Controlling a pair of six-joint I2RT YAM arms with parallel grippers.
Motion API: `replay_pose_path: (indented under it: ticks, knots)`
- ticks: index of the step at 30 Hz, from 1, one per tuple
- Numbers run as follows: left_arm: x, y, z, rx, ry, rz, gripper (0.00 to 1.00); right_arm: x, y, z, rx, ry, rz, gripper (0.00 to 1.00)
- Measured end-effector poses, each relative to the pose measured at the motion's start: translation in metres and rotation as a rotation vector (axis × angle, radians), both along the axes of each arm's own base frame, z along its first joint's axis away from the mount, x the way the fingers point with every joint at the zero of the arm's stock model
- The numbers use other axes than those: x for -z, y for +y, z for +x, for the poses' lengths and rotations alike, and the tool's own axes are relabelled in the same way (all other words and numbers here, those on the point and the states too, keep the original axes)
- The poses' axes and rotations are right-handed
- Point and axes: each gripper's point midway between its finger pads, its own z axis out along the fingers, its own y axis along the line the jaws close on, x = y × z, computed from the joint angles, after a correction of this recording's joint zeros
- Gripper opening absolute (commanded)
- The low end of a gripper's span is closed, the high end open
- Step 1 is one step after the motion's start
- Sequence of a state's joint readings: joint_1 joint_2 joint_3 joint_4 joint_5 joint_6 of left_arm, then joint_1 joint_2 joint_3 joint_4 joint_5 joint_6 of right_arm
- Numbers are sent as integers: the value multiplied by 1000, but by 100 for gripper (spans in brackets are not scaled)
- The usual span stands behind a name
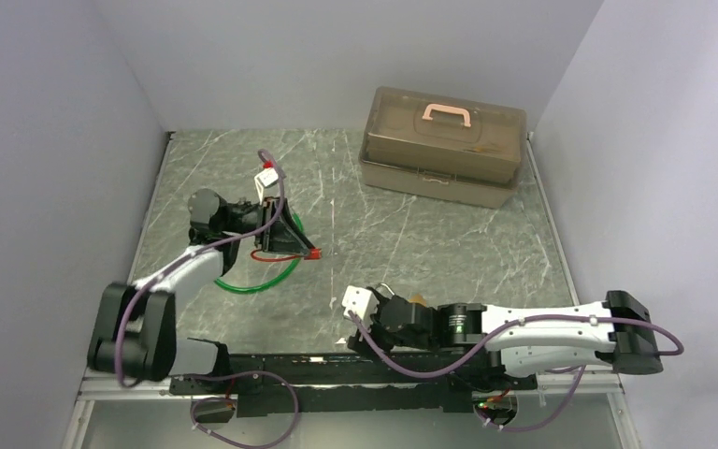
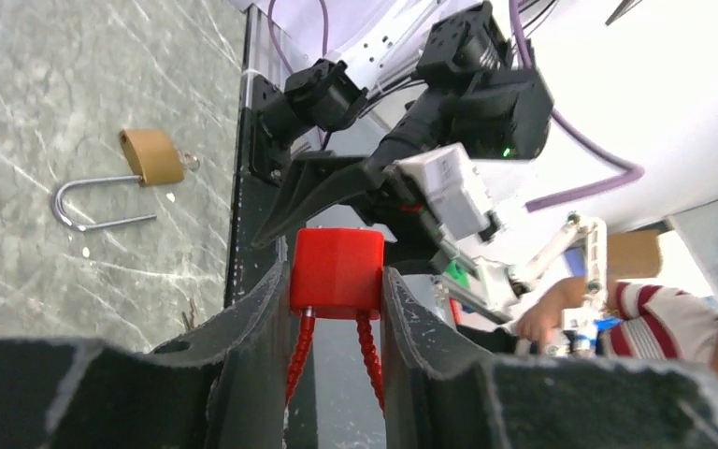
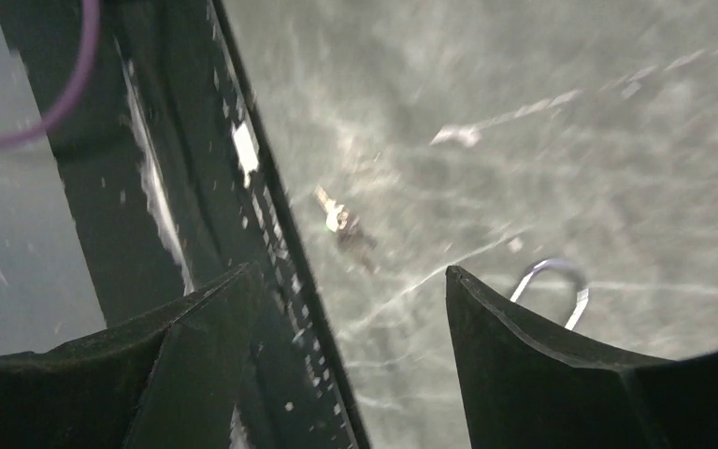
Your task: Unlock with the key
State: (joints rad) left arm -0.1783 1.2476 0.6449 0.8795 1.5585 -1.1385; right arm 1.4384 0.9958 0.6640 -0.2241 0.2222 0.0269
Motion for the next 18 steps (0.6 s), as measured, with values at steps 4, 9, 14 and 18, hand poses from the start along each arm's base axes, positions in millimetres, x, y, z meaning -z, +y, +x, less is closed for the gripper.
replay_pose_path:
  ticks: [4,9,14,18]
  knots:
    - [30,-3,16,2,179,29,0,49,-8,-9,12,121,-75,75]
    - [38,-3,16,11,280,51,54,62,0,-1,44,203,-55,73]
    - [21,-3,20,11,198,36,89,78,12,4,33,243,-61,69]
    - [23,-3,19,12,165,31,99,93,18,7,26,250,-84,63]
